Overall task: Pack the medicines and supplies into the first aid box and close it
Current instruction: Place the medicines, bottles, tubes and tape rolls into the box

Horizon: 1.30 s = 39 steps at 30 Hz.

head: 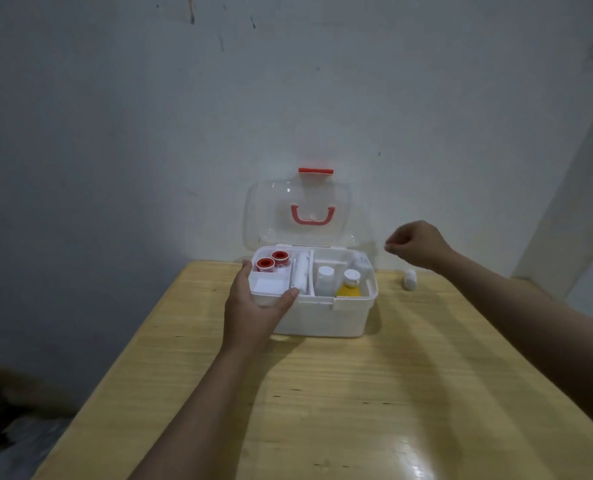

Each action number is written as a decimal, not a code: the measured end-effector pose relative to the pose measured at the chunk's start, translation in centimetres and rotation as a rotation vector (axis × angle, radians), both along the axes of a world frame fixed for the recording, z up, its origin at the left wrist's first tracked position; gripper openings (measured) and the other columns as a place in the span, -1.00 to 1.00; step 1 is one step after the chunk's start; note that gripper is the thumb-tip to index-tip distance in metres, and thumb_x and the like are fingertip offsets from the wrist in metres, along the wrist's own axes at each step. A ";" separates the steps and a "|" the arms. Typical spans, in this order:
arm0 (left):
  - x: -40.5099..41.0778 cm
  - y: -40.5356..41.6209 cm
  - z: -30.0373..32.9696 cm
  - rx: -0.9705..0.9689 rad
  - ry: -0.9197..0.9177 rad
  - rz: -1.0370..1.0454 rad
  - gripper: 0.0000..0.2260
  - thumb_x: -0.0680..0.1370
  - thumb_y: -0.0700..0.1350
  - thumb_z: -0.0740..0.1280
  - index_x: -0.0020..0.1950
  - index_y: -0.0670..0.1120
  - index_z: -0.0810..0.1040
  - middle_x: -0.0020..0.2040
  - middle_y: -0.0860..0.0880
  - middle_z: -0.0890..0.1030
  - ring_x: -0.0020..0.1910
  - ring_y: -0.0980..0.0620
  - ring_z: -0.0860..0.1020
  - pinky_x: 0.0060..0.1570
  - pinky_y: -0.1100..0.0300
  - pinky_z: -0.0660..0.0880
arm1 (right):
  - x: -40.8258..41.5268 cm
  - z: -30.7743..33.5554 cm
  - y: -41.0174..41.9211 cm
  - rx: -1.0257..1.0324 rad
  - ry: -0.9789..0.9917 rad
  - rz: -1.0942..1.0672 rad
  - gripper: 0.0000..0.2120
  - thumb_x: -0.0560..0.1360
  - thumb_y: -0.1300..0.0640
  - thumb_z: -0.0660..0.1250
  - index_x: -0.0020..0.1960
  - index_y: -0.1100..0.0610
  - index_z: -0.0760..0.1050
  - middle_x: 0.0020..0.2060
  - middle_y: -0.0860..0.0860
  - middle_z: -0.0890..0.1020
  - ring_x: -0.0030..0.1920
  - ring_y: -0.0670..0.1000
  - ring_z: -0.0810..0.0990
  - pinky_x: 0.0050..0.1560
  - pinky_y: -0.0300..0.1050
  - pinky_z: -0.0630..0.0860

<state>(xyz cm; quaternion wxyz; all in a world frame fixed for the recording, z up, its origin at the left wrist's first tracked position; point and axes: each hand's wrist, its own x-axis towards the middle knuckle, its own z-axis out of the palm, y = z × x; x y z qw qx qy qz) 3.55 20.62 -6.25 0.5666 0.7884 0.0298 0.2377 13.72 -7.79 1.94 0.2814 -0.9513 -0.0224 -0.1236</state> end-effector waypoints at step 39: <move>-0.2 -0.2 -0.1 -0.041 -0.018 -0.034 -0.24 0.31 0.10 0.52 0.43 0.03 0.28 0.22 0.12 0.43 0.16 0.11 0.45 -0.05 0.35 0.46 | -5.2 2.5 11.2 0.123 -0.019 0.447 -0.83 0.34 0.17 0.48 -0.07 0.10 0.68 -0.15 -0.01 0.72 -0.18 -0.11 0.65 -0.04 -0.17 0.60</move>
